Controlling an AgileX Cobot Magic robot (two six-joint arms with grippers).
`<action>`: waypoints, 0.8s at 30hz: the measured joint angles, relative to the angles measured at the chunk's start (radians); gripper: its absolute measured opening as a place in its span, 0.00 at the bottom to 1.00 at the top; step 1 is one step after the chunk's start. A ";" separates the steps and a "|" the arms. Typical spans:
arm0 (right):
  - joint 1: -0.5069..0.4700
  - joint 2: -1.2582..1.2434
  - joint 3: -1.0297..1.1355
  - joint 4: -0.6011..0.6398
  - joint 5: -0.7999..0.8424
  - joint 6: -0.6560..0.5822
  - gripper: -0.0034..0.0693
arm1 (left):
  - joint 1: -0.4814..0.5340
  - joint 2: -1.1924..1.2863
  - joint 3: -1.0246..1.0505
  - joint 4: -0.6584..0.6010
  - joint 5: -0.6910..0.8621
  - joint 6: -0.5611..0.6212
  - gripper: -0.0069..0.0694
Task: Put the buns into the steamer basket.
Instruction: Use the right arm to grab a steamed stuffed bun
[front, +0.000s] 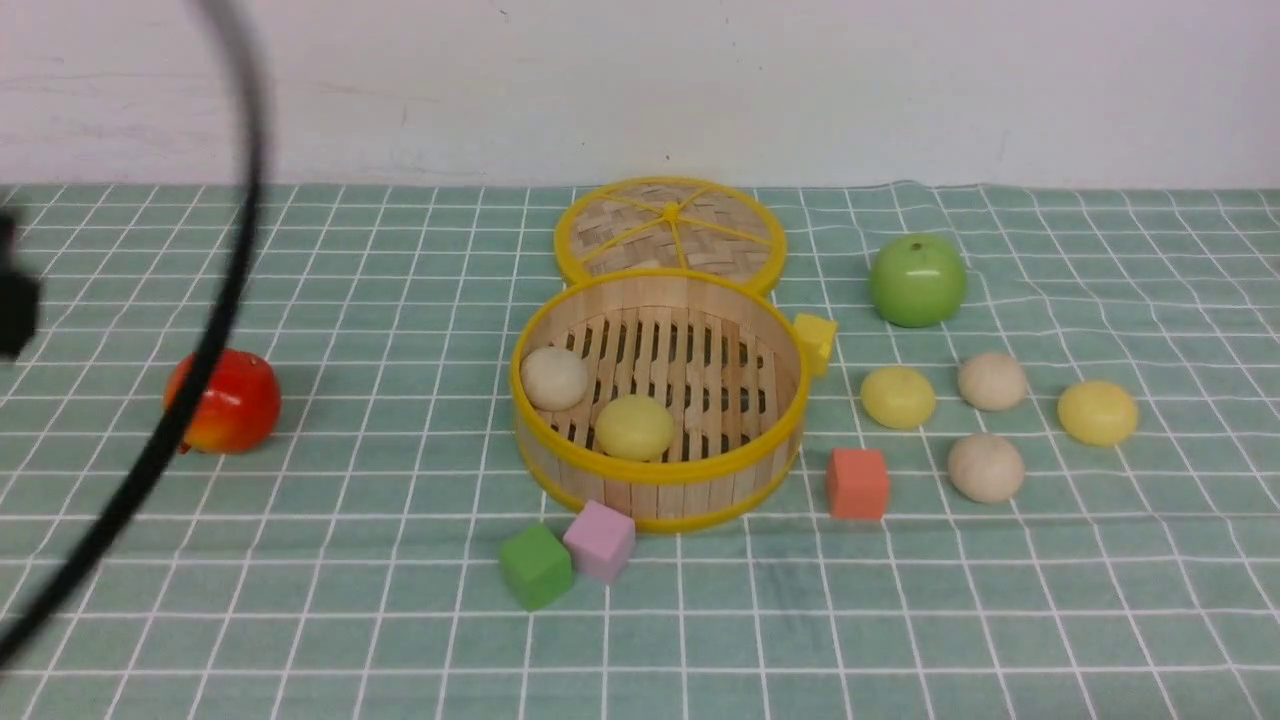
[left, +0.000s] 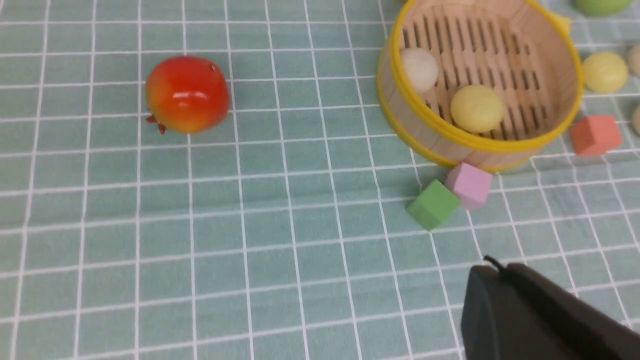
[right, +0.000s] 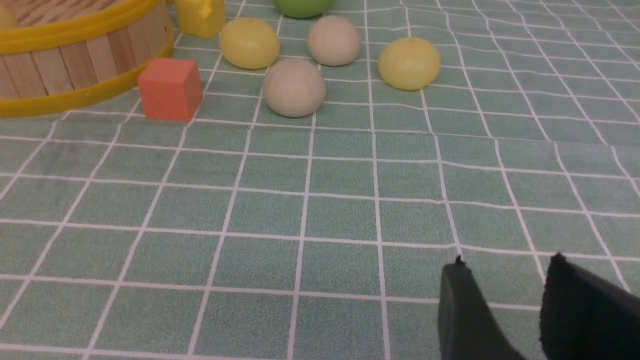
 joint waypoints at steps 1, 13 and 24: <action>0.000 0.000 0.000 0.000 0.000 0.000 0.38 | 0.000 -0.041 0.064 -0.005 -0.018 0.000 0.07; 0.000 0.000 0.000 0.000 0.000 0.000 0.38 | 0.000 -0.155 0.225 -0.017 -0.099 0.006 0.07; 0.000 0.000 0.000 0.000 0.000 0.000 0.38 | 0.000 -0.155 0.225 -0.018 -0.100 -0.004 0.07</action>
